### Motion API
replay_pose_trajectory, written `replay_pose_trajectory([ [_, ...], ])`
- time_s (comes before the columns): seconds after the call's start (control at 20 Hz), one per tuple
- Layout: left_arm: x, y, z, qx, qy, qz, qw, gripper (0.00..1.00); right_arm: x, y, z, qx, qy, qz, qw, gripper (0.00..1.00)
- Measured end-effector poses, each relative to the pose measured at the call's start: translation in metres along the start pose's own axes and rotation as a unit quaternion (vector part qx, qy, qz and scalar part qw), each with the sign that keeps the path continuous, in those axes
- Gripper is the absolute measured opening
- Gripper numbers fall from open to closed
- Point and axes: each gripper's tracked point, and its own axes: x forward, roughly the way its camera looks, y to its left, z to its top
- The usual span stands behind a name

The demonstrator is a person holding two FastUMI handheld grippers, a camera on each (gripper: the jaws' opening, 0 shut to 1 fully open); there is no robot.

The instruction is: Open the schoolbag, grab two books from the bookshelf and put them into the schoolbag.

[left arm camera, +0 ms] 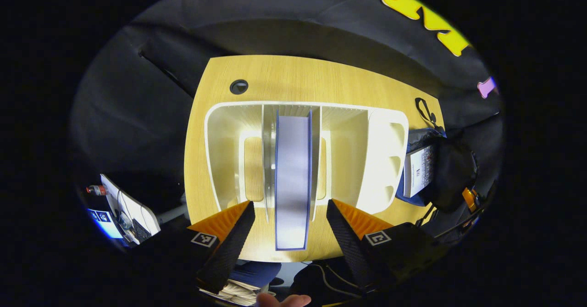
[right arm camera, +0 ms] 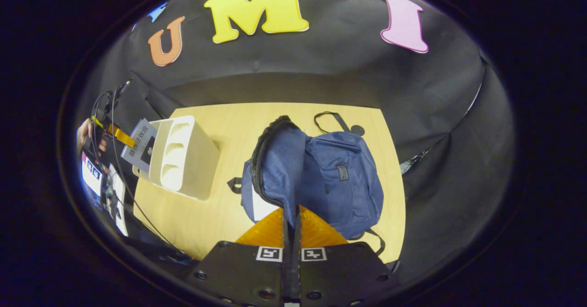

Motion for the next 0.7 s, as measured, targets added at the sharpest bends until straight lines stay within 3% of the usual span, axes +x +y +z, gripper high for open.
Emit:
replay_pose_trajectory([
  [0.3,0.019,-0.004,-0.002,-0.022,0.027,-0.013,0.999,1.0,0.002,-0.002,0.0,0.009,0.002,0.0,1.0,0.0],
  [0.4,0.022,-0.003,-0.003,-0.022,0.032,-0.01,0.999,0.95,0.002,-0.004,-0.001,0.011,0.003,-0.001,1.0,0.0],
  [0.45,0.024,-0.002,-0.002,-0.021,0.033,-0.008,0.999,0.86,0.003,-0.004,0.0,0.011,0.003,-0.002,1.0,0.0],
  [0.5,0.025,-0.002,-0.003,-0.02,0.036,-0.006,0.999,0.9,0.003,-0.004,0.0,0.011,0.003,-0.002,1.0,0.01],
  [0.7,0.03,0.0,-0.008,-0.022,0.049,0.003,0.999,0.79,0.004,-0.002,0.0,0.011,0.005,0.0,1.0,0.01],
])
